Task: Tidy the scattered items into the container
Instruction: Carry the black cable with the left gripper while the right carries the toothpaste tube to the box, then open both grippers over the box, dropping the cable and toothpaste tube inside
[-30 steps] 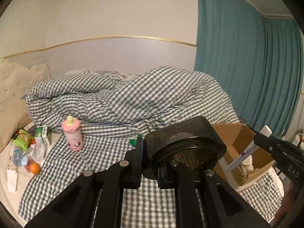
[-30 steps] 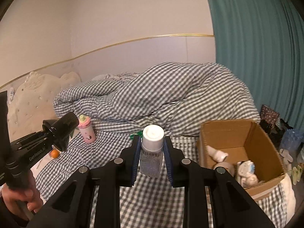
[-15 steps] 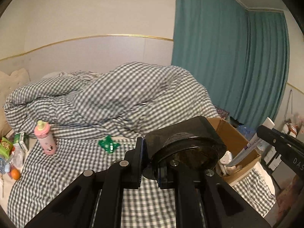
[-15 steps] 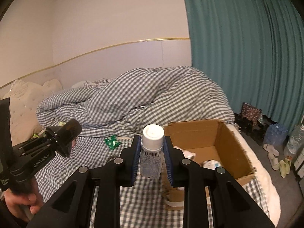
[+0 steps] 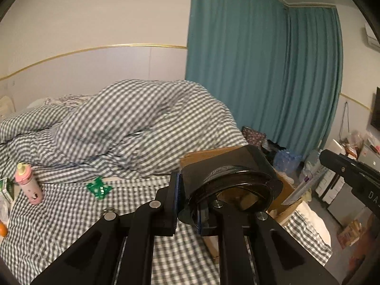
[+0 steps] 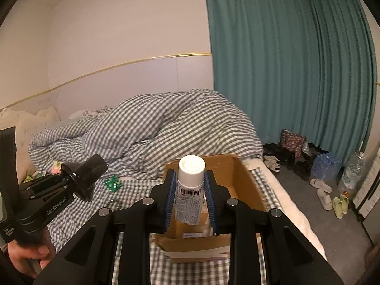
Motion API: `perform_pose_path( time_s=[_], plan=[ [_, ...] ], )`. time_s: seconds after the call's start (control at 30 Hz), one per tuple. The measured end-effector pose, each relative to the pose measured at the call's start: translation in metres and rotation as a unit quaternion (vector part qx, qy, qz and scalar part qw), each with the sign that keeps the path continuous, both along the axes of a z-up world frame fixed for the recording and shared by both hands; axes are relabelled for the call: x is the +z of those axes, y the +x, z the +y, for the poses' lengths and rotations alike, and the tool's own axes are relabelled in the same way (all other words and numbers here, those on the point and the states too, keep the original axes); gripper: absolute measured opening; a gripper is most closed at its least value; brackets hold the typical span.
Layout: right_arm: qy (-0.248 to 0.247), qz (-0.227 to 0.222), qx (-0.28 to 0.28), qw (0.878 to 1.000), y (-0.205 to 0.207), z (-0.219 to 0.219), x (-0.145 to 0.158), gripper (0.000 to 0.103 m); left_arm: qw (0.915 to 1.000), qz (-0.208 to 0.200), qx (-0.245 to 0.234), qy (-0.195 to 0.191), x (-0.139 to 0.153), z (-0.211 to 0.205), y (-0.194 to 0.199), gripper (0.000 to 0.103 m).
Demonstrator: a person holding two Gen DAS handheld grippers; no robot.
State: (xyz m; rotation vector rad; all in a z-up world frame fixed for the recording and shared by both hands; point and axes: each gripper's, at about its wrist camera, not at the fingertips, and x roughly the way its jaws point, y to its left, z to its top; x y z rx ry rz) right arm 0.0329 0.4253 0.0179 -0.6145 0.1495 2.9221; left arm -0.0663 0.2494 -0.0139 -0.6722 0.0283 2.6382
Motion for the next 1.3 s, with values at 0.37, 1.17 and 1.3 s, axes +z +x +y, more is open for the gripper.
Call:
perform_pose_path(
  time_s=[0.37, 1.17, 1.3],
  plan=[
    [-0.001, -0.006, -0.021, 1.000, -0.004, 0.031, -0.004, 0.024, 0.9995, -0.012, -0.026, -0.010, -0.007, 0.041, -0.012, 0.011],
    [-0.012, -0.110, -0.011, 0.994, -0.078, 0.069, -0.068, 0.024, 0.9821, -0.148, -0.080, -0.085, -0.090, 0.113, -0.076, 0.011],
    [-0.019, -0.124, -0.012, 0.992, -0.087, 0.075, -0.082, 0.024, 0.9801, -0.155, -0.085, -0.090, -0.100, 0.119, -0.082, 0.011]
  ],
)
